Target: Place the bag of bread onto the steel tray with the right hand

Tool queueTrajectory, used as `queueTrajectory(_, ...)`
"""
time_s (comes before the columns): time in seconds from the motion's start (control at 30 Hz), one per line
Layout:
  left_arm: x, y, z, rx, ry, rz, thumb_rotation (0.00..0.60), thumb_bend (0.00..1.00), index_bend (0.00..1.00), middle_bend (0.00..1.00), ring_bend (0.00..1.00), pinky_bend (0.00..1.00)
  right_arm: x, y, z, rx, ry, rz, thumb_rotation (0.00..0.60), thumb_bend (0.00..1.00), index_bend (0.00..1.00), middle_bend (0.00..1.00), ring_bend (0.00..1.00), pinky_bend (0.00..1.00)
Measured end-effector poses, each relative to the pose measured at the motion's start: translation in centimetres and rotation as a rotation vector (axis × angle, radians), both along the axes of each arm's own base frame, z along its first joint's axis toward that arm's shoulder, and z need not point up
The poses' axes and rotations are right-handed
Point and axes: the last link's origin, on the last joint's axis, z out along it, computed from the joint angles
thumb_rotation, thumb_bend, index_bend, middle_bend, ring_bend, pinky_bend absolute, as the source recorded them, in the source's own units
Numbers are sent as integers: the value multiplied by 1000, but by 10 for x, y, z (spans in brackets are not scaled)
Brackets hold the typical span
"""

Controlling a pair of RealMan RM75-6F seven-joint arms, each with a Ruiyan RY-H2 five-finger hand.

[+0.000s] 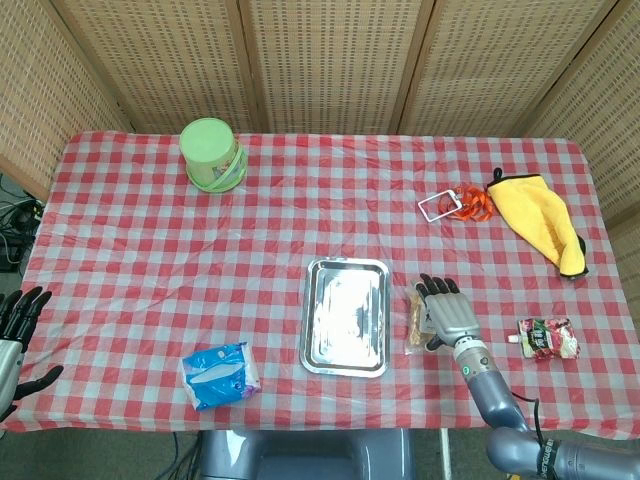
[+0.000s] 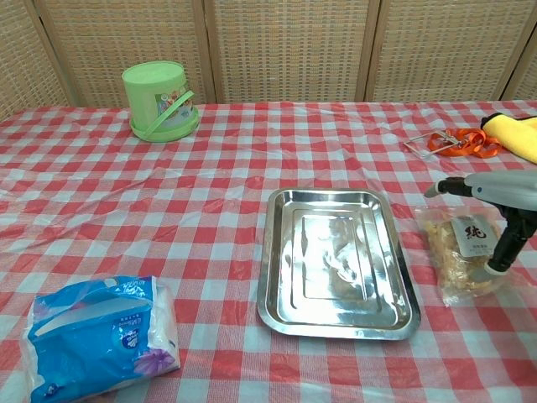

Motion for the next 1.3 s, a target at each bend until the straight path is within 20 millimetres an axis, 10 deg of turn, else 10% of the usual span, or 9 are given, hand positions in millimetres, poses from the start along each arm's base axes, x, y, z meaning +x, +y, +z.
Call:
queueTrajectory(0.17, 0, 0, 0, -3, 1, -2, 600, 67, 0, 0, 0, 0, -3, -1, -3, 10, 34, -23, 600, 114, 198, 83, 37, 161)
queueTrajectory(0.53, 1, 0, 1, 0, -5, -8, 600, 66, 0, 0, 0, 0, -2, 0, -5, 1, 82, -23, 600, 136, 583, 504, 481, 492)
queueTrajectory(1.3, 0, 0, 1, 1, -7, -6, 600, 67, 0, 0, 0, 0, 53, -11, 42, -141, -55, 141, 600, 143, 620, 542, 530, 531)
